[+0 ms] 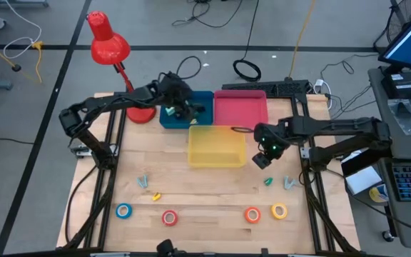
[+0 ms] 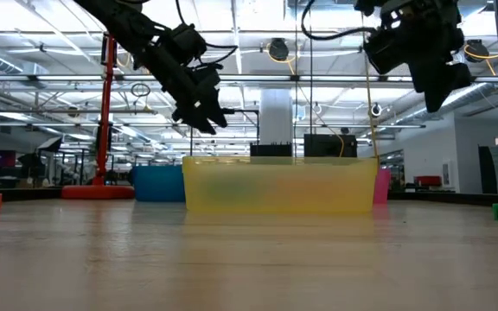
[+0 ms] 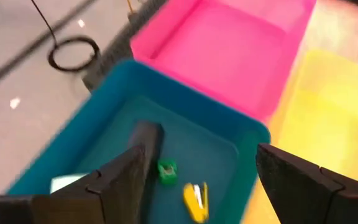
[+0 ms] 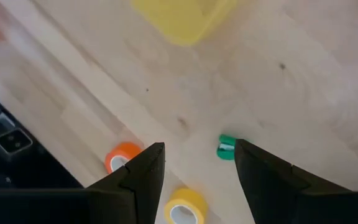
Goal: Pick and place Stapler, Stapler remover, tape
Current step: Put the green stapler into the blue bin
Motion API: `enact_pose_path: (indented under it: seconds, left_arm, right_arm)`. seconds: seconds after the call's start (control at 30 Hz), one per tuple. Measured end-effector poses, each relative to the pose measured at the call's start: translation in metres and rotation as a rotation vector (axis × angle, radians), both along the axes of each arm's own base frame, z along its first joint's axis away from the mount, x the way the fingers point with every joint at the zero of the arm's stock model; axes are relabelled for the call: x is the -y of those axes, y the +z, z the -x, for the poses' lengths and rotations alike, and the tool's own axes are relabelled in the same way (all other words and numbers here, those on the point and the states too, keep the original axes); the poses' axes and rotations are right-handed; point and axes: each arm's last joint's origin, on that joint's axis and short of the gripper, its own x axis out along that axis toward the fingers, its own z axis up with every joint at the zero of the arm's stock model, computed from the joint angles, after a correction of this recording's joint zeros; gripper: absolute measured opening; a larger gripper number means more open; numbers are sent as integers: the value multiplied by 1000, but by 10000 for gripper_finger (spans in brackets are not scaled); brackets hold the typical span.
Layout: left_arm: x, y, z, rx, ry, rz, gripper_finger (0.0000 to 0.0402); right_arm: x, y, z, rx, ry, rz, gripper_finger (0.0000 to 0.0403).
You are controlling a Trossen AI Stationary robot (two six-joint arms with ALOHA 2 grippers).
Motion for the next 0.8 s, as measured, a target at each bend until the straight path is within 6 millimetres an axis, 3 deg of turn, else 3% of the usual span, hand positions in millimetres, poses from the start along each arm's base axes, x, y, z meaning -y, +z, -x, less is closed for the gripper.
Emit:
enact_pose_path:
  seconds: [0.23, 0.43, 0.6, 0.8]
  left_arm:
    - [15, -7, 0, -43, -116, 140, 299]
    - [40, 7, -2, 23, -278, 185, 297]
    - [62, 25, 18, 88, -311, 150, 299]
    - [82, 20, 64, 188, -206, 154, 301]
  right_arm:
    - [-20, -6, 1, -26, 78, -4, 185]
    - [-29, -37, 6, -36, 173, 3, 185]
    - [-32, -67, 10, -17, 223, -1, 185]
    - [-32, -81, 19, -66, 242, -39, 185]
